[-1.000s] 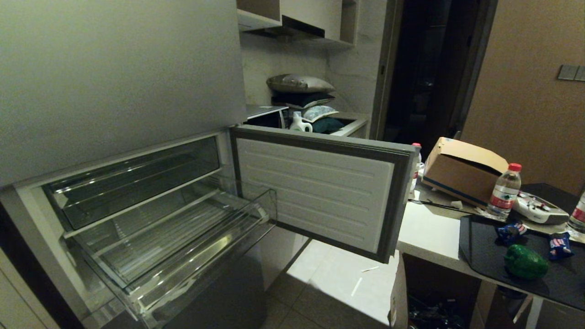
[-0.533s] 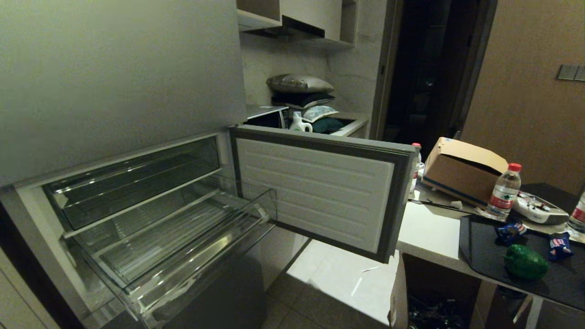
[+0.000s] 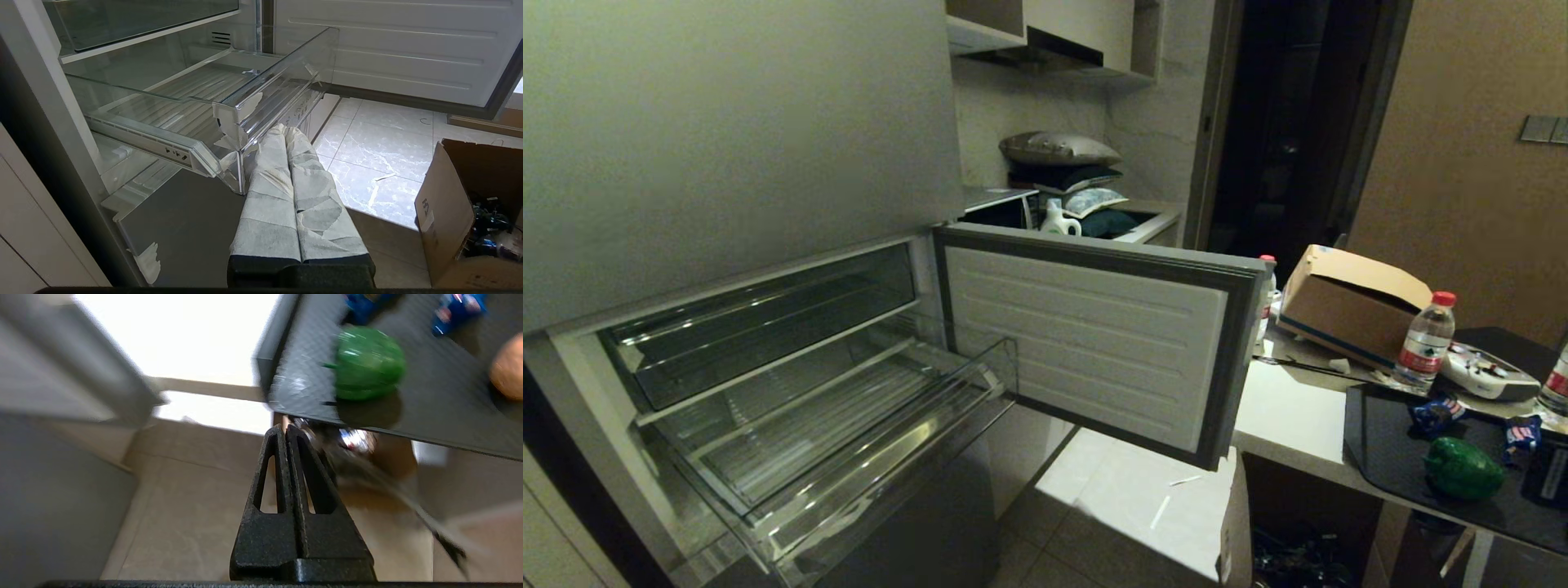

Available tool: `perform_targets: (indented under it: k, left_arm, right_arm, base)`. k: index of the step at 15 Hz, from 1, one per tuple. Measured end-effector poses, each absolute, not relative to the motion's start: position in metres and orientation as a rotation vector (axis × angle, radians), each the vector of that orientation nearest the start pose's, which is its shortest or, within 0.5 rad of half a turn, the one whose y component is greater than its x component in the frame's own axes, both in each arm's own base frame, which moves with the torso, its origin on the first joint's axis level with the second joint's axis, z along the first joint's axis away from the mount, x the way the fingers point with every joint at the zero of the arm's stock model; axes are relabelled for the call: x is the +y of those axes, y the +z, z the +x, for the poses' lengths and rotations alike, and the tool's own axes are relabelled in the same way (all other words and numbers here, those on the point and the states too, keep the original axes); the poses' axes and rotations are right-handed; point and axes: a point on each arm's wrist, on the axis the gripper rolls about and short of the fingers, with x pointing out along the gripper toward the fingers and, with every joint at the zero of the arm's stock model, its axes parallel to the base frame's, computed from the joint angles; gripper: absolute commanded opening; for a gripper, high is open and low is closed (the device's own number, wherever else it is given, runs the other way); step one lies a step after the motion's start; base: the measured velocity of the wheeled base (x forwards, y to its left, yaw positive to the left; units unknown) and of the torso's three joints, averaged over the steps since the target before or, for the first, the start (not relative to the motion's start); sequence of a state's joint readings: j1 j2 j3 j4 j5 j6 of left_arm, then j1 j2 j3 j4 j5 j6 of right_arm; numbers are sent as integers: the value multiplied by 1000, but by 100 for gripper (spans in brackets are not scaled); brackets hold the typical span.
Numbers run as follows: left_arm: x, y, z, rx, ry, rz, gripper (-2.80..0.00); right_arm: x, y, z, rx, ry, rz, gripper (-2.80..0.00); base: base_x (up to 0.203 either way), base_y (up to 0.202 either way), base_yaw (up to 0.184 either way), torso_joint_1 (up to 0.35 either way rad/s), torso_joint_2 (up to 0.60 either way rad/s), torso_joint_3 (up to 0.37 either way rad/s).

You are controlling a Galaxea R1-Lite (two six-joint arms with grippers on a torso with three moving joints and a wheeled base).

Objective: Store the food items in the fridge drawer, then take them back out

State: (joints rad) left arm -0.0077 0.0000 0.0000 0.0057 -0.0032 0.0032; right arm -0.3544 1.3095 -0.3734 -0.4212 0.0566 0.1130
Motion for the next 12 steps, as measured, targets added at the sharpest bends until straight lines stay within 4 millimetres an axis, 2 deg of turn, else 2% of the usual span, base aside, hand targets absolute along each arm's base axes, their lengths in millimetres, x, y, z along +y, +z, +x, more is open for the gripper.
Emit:
perform_targets:
  k: [1, 5, 12]
  left_arm:
    - [0, 75, -23, 6, -11, 3, -280]
    - [0, 75, -23, 6, -11, 3, -280]
    - [0, 75, -23, 6, -11, 3, -280]
  right_arm:
    - [-69, 139, 176, 513, -347, 228, 0]
    - [-97, 123, 210, 593, -405, 263, 0]
    - [-125, 99, 259, 669, -415, 267, 0]
  base:
    - [0, 0, 0, 0, 0, 0]
    - [0, 0, 0, 0, 0, 0]
    - [0, 0, 0, 0, 0, 0]
